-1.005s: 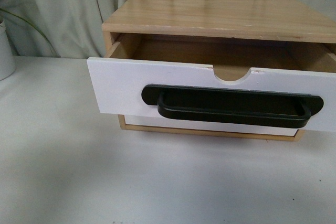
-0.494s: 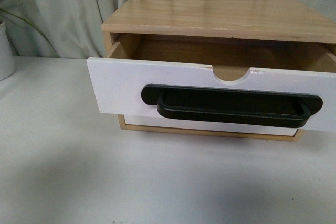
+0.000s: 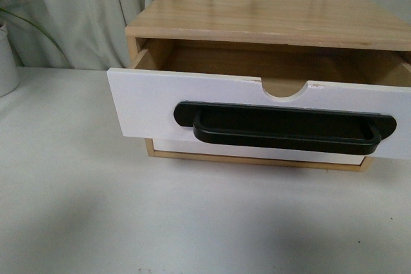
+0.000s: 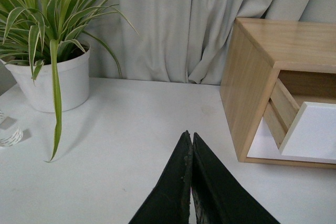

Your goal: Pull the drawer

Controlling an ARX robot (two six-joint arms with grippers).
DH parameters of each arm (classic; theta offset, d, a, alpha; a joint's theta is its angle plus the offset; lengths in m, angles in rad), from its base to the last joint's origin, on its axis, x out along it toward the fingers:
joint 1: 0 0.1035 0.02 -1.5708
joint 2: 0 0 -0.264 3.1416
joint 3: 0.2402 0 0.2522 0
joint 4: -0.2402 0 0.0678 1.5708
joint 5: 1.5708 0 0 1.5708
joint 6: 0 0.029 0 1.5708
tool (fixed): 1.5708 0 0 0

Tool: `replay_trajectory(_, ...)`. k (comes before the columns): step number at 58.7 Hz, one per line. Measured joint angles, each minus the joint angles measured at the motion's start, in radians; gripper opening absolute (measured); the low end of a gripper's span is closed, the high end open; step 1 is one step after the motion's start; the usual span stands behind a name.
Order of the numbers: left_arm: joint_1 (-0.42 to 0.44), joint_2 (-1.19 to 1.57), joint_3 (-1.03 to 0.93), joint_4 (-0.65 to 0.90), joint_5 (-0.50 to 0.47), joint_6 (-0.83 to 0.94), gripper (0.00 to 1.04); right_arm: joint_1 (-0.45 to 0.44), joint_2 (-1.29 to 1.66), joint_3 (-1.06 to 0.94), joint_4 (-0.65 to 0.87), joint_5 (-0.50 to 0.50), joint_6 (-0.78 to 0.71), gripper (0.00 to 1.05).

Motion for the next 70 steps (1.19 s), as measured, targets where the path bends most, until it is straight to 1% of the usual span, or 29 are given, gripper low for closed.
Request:
replay_trajectory(7,0.0,-0.04,-0.012,-0.027,0.0,0.0,0.04,0.0,-0.008,-0.01,0.0,0.0,0.0,0.01)
replay_trajectory(14,0.0,-0.068,-0.036,-0.022,-0.002,0.0,0.04,0.0,-0.044,-0.048,0.006,0.0,0.0,0.01)
replay_trajectory(37,0.0,-0.181,-0.036,-0.128,0.0,0.0,0.04,0.0,-0.046,-0.048,0.006,0.0,0.001,0.01)
replay_trajectory(39,0.0,-0.206,-0.036,-0.156,0.0,0.0,0.04,0.0,-0.046,-0.048,0.006,0.0,0.001,0.01)
replay_trajectory(41,0.0,-0.261,-0.036,-0.236,0.0,0.0,0.04,0.0,-0.046,-0.048,0.006,0.0,0.001,0.01)
replay_trajectory(44,0.0,-0.32,-0.036,-0.295,0.0,0.0,0.04,0.0,-0.046,-0.048,0.006,0.0,0.001,0.01)
replay_trajectory(64,0.0,-0.352,-0.036,-0.306,0.0,0.0,0.04,0.0,-0.046,-0.048,0.006,0.0,0.001,0.01)
replay_trajectory(65,0.0,-0.352,-0.036,-0.306,0.0,-0.001,0.06,0.0,-0.046,-0.048,0.006,0.0,0.001,0.01)
replay_trajectory(66,0.0,-0.352,-0.036,-0.306,0.0,-0.001,0.11,0.0,-0.046,-0.048,0.006,0.0,0.0,0.04)
replay_trajectory(70,0.0,-0.352,-0.036,-0.306,0.0,-0.001,0.27,0.0,-0.046,-0.048,0.006,0.0,0.001,0.2)
